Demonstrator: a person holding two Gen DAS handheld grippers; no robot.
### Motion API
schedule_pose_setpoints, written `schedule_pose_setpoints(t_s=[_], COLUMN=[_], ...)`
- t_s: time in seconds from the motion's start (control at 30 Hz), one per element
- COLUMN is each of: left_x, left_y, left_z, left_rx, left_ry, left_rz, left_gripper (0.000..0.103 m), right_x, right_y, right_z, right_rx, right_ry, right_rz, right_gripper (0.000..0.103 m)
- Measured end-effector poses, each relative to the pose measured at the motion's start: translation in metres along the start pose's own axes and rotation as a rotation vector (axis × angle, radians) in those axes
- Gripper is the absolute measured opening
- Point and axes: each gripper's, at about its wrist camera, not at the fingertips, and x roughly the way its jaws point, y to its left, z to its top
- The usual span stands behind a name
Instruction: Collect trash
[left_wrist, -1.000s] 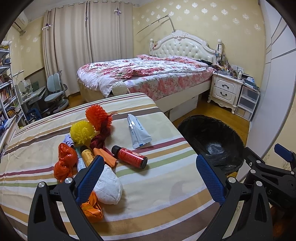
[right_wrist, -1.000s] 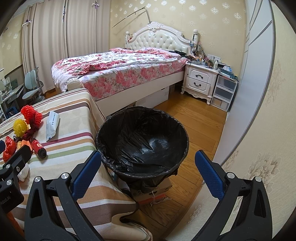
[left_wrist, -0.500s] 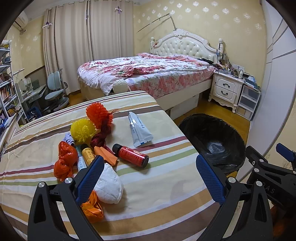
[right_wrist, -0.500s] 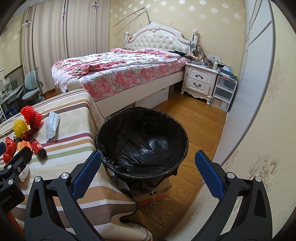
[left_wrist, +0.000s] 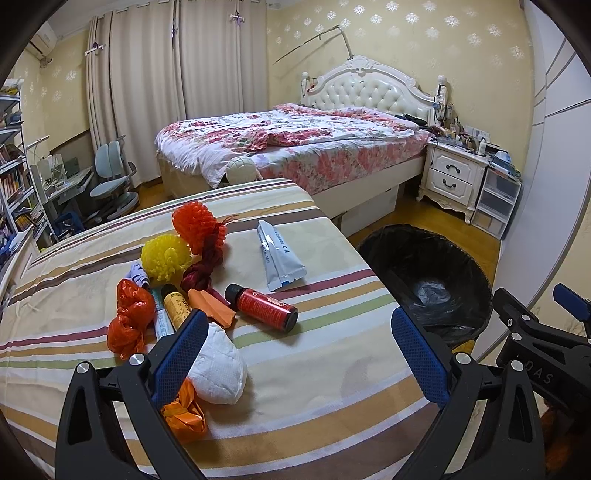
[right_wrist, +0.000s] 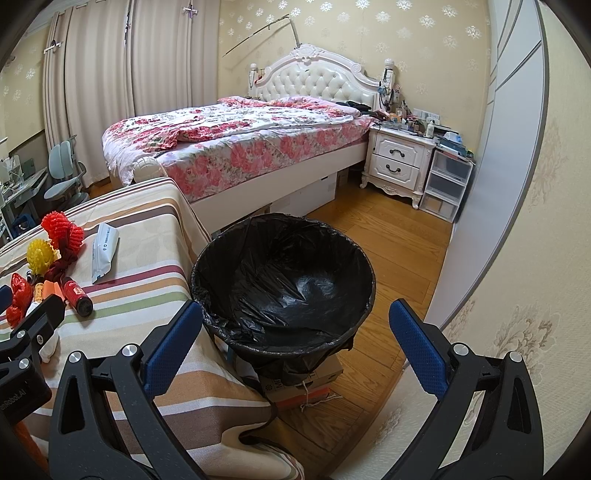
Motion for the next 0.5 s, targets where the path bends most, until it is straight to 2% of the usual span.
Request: schedule_pose_setpoints(t_s=[0.5], left_x=[-0.0004], left_y=[-0.0001], left_z=[0.0009], left_rx=[-0.001], left_ry=[0.001], left_rz=[0.0], left_gripper=[0.097], right_x=[-0.0011], right_y=[-0.0013], right_z=[0.0005], right_rx=[0.001], right_ry=[0.0], right_rz=[0.001], right_gripper=[0.099])
